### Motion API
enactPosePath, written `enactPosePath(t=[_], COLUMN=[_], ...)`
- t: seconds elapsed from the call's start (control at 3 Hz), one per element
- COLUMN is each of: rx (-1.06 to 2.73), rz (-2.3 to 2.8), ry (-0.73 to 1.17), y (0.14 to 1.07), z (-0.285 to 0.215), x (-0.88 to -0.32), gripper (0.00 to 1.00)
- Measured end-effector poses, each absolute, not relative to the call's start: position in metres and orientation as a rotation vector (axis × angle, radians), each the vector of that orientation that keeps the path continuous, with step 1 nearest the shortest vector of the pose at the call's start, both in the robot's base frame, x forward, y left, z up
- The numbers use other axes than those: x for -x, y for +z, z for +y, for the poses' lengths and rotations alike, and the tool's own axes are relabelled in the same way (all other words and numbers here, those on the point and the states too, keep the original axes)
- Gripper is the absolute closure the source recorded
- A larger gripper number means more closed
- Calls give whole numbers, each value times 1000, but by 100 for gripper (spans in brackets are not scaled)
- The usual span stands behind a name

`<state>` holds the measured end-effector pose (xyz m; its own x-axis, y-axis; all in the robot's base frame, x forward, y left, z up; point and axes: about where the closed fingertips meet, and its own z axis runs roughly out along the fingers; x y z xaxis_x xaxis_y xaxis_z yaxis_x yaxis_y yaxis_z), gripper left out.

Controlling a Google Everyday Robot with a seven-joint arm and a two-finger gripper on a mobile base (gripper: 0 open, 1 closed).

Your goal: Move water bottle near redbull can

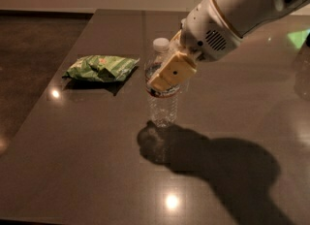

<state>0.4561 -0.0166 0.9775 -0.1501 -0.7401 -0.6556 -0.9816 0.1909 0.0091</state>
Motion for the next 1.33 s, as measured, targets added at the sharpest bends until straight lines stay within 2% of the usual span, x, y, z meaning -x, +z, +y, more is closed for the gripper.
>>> enactPosePath(t=[0.67,1.33], rx=[1549,1281], rz=[1979,2032], ry=[611,536], y=[978,991], z=[-20,-44], x=[-459,-524], gripper=[100,100])
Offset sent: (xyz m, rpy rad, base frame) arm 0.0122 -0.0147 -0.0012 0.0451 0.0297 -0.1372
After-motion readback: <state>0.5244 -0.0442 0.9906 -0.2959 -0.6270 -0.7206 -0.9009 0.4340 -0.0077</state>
